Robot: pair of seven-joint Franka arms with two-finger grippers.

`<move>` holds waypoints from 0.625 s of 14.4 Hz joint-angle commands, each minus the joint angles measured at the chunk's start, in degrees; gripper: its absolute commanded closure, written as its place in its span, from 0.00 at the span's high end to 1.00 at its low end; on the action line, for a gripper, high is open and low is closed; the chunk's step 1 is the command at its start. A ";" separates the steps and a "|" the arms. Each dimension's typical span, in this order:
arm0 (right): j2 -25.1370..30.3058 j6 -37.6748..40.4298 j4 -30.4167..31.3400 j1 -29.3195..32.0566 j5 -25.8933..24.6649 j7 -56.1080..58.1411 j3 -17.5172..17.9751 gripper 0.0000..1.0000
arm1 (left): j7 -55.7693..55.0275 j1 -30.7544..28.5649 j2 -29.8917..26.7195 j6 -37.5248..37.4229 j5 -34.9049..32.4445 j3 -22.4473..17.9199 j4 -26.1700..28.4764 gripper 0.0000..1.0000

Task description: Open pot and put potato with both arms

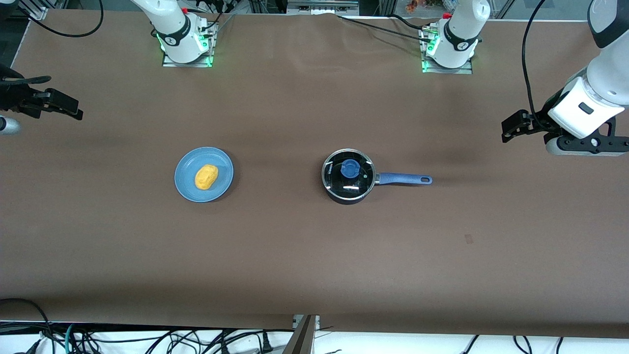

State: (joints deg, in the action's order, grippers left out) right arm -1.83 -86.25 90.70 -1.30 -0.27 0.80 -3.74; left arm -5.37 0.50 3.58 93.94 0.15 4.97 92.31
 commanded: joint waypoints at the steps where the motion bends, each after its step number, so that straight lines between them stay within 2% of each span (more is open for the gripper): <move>1: -0.45 0.21 -1.14 0.16 0.80 0.61 0.05 1.00 | -0.35 -0.50 0.20 -0.51 0.46 0.40 -1.16 1.00; 9: -1.07 0.12 -1.14 -0.02 0.71 0.61 0.23 1.00 | 0.44 -0.06 0.37 -0.25 0.99 0.40 -1.16 1.00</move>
State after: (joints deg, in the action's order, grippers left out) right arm -2.35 -86.33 90.70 -1.31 -0.26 0.80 -3.72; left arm -5.36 0.50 3.58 93.99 0.15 5.09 92.31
